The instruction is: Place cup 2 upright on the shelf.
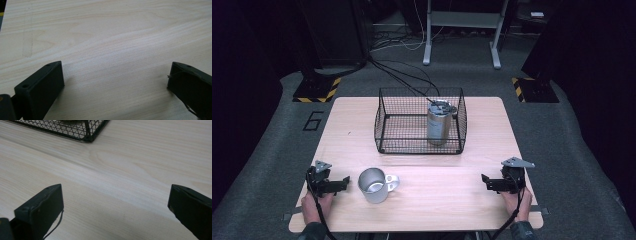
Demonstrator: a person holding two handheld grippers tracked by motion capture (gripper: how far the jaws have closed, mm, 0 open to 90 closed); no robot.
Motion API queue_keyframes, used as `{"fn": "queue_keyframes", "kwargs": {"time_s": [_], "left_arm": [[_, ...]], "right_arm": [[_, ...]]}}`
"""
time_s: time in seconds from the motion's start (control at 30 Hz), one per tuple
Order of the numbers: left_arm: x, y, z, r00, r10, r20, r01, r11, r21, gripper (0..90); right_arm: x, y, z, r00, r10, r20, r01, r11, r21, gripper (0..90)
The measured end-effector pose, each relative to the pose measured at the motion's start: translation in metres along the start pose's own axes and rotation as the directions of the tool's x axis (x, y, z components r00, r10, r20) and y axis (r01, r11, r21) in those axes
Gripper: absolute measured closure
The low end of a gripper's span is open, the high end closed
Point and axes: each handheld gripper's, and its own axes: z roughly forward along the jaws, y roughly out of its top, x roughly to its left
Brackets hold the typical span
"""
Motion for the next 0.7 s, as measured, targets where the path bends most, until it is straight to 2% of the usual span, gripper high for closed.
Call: {"fn": "queue_keyframes", "kwargs": {"time_s": [0.1, 0.23, 0.33, 0.4, 0.47, 0.6, 0.7], "left_arm": [[0.001, 0.0, 0.0, 1.0, 0.008, 0.0, -0.008, 1.0, 0.001, 0.2], [0.001, 0.0, 0.0, 0.9999, 0.011, 0.0, -0.011, 0.9999, 0.004, 0.3], [0.001, 0.0, 0.0, 0.9999, 0.012, 0.0, -0.012, 0.9999, 0.003, 0.4], [-0.001, 0.0, 0.0, 0.9999, -0.005, -0.009, 0.005, 1.0, -0.003, 0.4], [-0.001, 0.0, 0.0, 0.9999, -0.013, -0.009, 0.013, 0.9999, -0.001, 0.3], [-0.002, 0.0, -0.002, 0.9993, -0.025, -0.029, 0.025, 0.9996, 0.015, 0.3], [-0.003, -0.001, -0.001, 0.9985, -0.032, -0.043, 0.032, 0.9995, 0.001, 0.4]], "right_arm": [[-0.003, -0.009, 0.01, 0.9999, -0.012, -0.003, 0.012, 0.999, 0.041, 0.0], [-0.003, -0.014, 0.015, 0.9993, -0.036, 0.006, 0.036, 0.998, 0.056, 0.0], [-0.006, -0.018, 0.018, 0.9994, -0.034, 0.004, 0.034, 0.997, 0.067, 0.0], [-0.008, -0.02, 0.02, 0.9999, -0.016, -0.005, 0.016, 0.998, 0.068, 0.0], [-0.008, -0.021, 0.023, 0.9999, -0.016, -0.003, 0.017, 0.997, 0.076, 0.0], [-0.007, -0.02, 0.028, 0.9988, -0.049, 0.001, 0.048, 0.994, 0.102, 0.0], [-0.005, -0.021, 0.03, 0.998, -0.062, 0.009, 0.061, 0.993, 0.099, 0.0]]}}
